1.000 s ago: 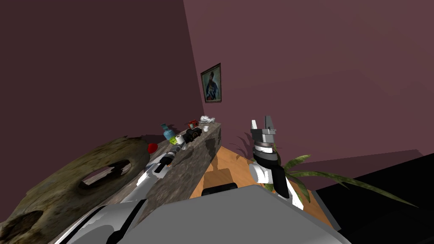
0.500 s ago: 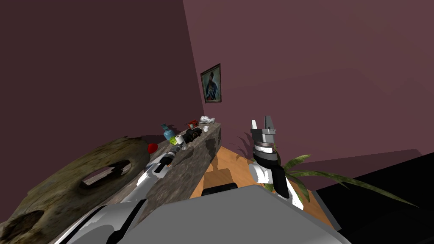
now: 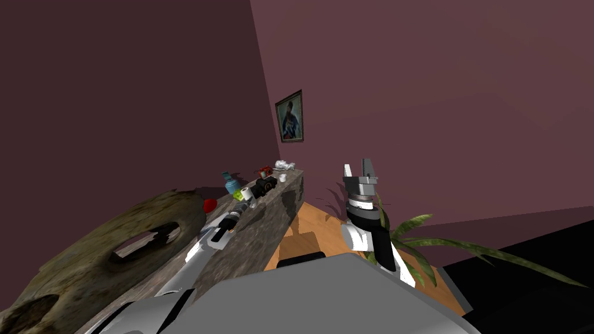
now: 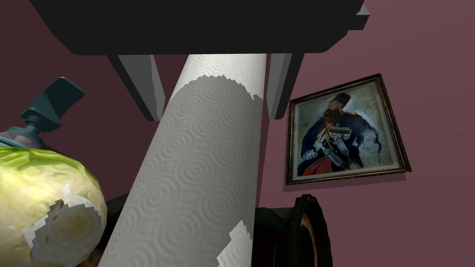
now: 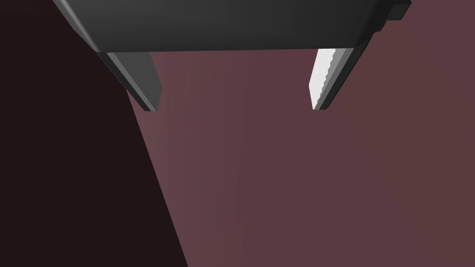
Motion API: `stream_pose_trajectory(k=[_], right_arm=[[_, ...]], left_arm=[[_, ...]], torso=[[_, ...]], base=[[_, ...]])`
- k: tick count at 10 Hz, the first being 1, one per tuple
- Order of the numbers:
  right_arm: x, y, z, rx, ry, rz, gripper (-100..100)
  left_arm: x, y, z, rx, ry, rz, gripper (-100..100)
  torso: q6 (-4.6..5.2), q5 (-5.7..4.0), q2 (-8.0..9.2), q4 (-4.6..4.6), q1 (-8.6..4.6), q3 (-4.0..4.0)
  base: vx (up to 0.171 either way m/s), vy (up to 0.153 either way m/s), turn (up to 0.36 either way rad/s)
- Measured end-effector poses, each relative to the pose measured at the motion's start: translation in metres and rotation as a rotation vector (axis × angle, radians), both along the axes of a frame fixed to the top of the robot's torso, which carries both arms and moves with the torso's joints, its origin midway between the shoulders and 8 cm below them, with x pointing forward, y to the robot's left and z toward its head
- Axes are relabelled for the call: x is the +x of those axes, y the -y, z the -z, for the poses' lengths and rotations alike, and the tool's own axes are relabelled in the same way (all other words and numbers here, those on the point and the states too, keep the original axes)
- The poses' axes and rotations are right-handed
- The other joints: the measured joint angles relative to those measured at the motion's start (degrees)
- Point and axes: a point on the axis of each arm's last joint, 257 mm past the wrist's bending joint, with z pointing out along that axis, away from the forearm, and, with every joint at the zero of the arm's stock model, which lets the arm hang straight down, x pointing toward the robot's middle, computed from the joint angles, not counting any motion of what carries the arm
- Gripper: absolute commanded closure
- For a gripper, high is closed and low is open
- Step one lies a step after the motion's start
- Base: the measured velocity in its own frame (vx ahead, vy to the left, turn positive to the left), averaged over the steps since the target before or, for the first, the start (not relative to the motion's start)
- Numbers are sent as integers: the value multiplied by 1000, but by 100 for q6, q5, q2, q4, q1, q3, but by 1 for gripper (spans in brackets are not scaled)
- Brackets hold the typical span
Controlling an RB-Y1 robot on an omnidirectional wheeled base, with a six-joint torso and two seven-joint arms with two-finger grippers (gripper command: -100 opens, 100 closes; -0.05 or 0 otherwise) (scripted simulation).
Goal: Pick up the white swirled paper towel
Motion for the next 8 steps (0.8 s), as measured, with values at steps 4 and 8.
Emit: stream_pose_trajectory(k=[4, 8], right_arm=[[0, 0, 0, 0, 0, 0, 0], [0, 0, 0, 0, 0, 0, 0]], left_arm=[[-22, 16, 14, -7, -15, 24, 100], [-42, 30, 19, -10, -12, 41, 100]], torso=[[11, 41, -24, -47, 18, -37], [10, 62, -31, -73, 24, -53]], base=[[45, 24, 8], [36, 15, 10]])
